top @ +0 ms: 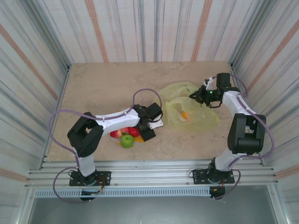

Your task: Place the fruits into the plastic bag

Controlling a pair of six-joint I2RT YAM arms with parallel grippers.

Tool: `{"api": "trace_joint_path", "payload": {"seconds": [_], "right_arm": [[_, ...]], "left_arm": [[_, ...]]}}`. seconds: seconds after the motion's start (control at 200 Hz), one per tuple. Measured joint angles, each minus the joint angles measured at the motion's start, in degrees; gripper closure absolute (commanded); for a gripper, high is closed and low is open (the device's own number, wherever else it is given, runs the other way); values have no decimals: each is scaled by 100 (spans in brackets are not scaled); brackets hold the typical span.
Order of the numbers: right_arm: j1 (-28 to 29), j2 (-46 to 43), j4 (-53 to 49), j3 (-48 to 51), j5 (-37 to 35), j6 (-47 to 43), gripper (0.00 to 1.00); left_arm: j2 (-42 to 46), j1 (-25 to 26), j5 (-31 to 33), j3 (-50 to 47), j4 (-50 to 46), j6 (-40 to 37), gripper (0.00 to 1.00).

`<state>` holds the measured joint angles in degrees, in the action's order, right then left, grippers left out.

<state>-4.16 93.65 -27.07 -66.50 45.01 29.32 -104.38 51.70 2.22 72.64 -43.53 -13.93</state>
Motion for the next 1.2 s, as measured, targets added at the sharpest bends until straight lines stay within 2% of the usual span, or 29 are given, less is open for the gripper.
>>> {"api": "trace_joint_path", "payload": {"seconds": [0.215, 0.777, 1.017, 1.202], "right_arm": [[0, 0, 0, 2, 0, -2, 100], [7, 0, 0, 39, 0, 0, 100], [68, 0, 2, 39, 0, 0, 100], [140, -2, 4, 39, 66, 9, 100]], "left_arm": [[0, 0, -9, 11, 4, 11, 42], [208, -63, -2, 0, 446, 83, 40], [1078, -201, -153, -487, 981, 343, 40], [2011, -588, -763, -1172, 1912, 887, 41]]}}
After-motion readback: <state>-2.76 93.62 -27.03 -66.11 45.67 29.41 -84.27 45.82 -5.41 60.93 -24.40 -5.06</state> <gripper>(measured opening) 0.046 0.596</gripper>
